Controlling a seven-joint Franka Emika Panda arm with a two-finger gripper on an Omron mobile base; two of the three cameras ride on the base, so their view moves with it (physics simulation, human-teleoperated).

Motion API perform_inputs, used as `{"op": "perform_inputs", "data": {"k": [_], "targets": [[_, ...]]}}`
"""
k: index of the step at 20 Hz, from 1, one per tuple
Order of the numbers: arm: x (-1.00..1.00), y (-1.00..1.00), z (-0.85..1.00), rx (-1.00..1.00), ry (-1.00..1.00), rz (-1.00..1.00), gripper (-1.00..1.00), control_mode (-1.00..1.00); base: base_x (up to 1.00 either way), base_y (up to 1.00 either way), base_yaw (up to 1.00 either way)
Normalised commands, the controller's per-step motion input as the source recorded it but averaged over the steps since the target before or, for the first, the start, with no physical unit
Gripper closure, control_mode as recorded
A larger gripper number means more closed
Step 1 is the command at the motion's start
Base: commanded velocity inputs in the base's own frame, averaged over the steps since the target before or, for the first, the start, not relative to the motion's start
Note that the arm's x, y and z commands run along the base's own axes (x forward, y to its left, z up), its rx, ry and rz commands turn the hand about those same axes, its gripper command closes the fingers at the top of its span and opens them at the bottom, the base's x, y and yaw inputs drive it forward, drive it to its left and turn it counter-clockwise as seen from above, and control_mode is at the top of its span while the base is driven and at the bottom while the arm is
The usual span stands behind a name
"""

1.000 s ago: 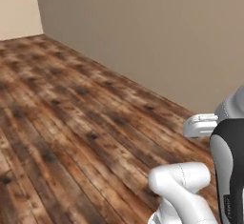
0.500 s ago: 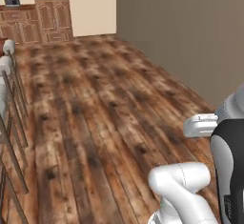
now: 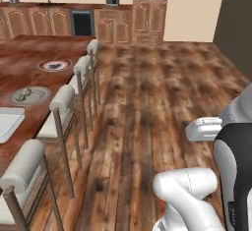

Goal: Place two dumplings into each of the tupperware containers and then place the containers in the fridge.

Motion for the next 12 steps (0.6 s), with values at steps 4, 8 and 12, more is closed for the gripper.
{"op": "perform_inputs", "data": {"k": [4, 8, 12], "targets": [[0.00, 0.00, 0.00, 0.00, 0.00, 0.00, -1.00, 1.00, 0.91, -0.18, 0.80], [0.00, 0.00, 0.00, 0.00, 0.00, 0.00, -1.00, 1.00, 0.82, -0.18, 0.81], [0.00, 0.00, 0.00, 0.00, 0.00, 0.00, -1.00, 1.00, 0.73, -0.25, 0.79]]}}
